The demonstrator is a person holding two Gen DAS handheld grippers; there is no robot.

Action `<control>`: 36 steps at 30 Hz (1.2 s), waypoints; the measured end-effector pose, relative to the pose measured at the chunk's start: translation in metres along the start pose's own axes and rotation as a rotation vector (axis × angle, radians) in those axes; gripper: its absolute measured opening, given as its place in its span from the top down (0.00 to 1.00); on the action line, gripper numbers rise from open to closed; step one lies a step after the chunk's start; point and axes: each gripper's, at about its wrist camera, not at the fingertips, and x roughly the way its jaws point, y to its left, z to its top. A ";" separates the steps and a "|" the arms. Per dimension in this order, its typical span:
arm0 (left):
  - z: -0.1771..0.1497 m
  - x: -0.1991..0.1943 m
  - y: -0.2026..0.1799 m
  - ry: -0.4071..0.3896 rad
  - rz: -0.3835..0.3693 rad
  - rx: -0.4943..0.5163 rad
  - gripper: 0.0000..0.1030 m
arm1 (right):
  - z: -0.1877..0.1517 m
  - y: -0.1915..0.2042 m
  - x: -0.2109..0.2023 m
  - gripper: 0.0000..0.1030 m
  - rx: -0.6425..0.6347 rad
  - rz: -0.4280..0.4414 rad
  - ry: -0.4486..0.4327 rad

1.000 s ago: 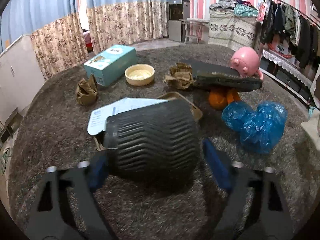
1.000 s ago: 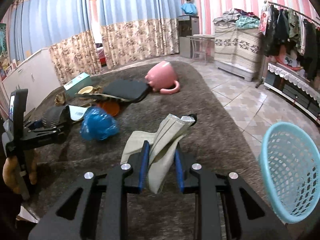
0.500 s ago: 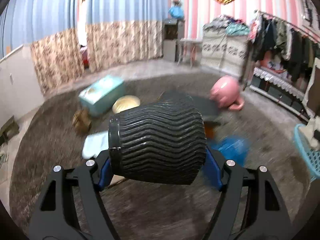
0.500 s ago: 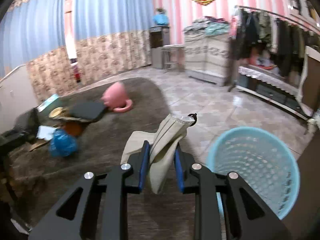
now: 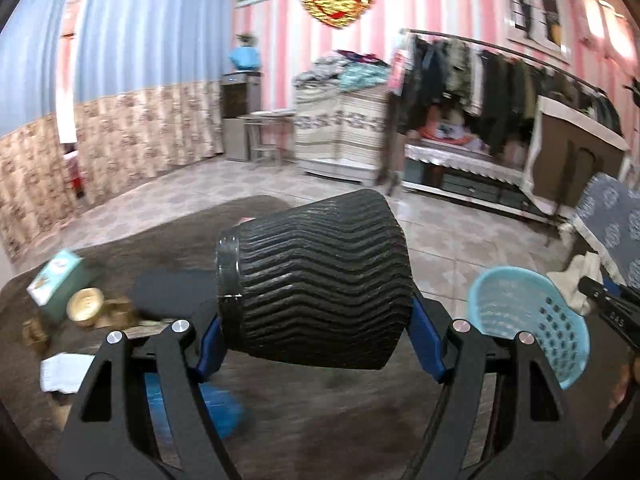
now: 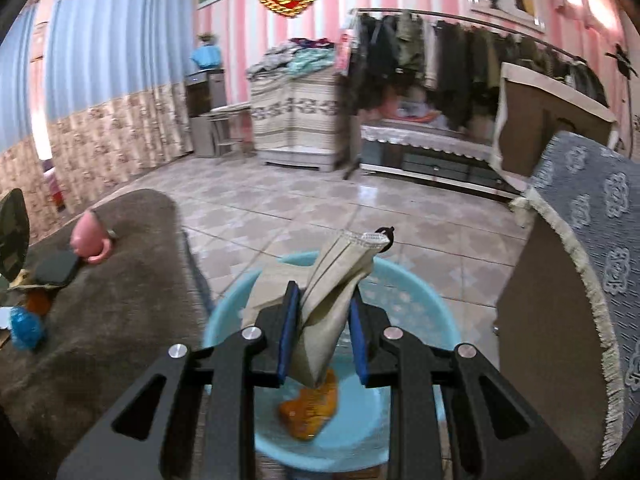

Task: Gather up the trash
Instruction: 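Drop the black cylinder into the light-blue basket with the left tool while the right carries the beige cloth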

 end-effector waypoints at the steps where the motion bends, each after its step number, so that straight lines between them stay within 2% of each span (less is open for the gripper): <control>1: 0.000 0.005 -0.009 0.006 -0.019 0.007 0.29 | 0.000 -0.004 0.002 0.76 0.000 -0.015 0.001; 7: -0.007 0.043 -0.068 0.062 -0.126 0.046 0.29 | -0.002 -0.031 0.012 0.76 0.030 -0.073 0.018; 12: -0.014 0.057 -0.107 0.070 -0.195 0.095 0.29 | -0.004 -0.056 0.021 0.76 0.076 -0.104 0.032; 21: -0.023 0.089 -0.154 0.130 -0.275 0.148 0.29 | -0.017 -0.076 0.032 0.76 0.137 -0.137 0.072; 31: -0.031 0.111 -0.207 0.147 -0.319 0.257 0.28 | -0.020 -0.090 0.040 0.76 0.179 -0.146 0.093; 33: -0.030 0.113 -0.209 0.146 -0.301 0.268 0.16 | -0.020 -0.090 0.040 0.76 0.183 -0.146 0.095; 36: -0.025 0.115 -0.199 0.141 -0.285 0.239 0.14 | -0.020 -0.089 0.040 0.76 0.175 -0.148 0.093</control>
